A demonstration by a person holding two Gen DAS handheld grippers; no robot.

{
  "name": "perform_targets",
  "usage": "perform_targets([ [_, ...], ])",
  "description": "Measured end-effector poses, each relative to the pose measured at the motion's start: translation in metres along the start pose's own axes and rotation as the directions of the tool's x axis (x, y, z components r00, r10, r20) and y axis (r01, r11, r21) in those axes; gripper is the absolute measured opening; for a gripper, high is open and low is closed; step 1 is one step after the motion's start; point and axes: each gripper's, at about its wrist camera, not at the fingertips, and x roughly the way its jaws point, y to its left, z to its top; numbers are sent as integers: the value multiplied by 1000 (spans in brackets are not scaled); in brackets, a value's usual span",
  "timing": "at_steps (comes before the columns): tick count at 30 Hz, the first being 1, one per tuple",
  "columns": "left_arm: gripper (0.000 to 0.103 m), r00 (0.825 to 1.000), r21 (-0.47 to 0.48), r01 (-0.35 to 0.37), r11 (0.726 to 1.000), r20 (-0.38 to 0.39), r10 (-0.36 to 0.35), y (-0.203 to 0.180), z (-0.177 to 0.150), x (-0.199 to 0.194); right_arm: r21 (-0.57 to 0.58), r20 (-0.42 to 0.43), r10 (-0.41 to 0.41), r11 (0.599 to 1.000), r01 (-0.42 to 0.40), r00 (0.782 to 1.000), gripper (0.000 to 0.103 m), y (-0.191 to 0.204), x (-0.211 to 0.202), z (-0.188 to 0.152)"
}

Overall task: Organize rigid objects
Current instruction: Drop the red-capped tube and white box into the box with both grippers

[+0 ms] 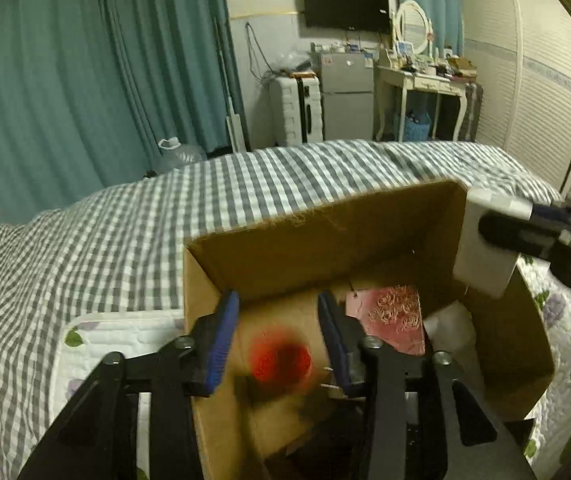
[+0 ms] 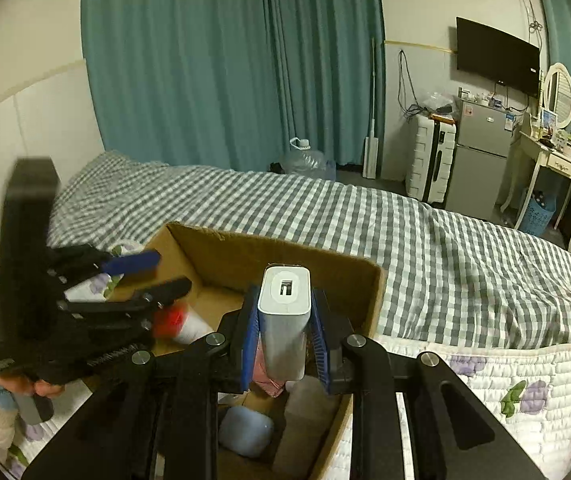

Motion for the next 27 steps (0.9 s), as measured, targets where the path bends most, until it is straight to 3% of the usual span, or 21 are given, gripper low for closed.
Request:
perform_targets([
  [9,46,1000,-39,4,999,28,-3,11,3,-21,18,-74,30,999,-29,997,24,5,33,13],
  [10,46,1000,-38,5,999,30,-4,11,2,-23,36,-66,29,999,-26,997,26,4,35,13],
  [13,46,999,-23,2,1000,39,-1,9,1,-27,61,-46,26,998,-23,999,46,-1,31,13],
  [21,46,999,-36,-3,999,52,5,5,-4,-42,101,76,-24,995,16,997,46,-11,-22,12],
  [24,46,997,-57,-10,998,79,14,4,-6,-62,107,147,-60,993,45,987,47,-8,-56,7],
  [27,53,990,-77,0,997,141,11,2,-6,-94,134,200,-100,988,74,975,54,-6,-92,-1],
])
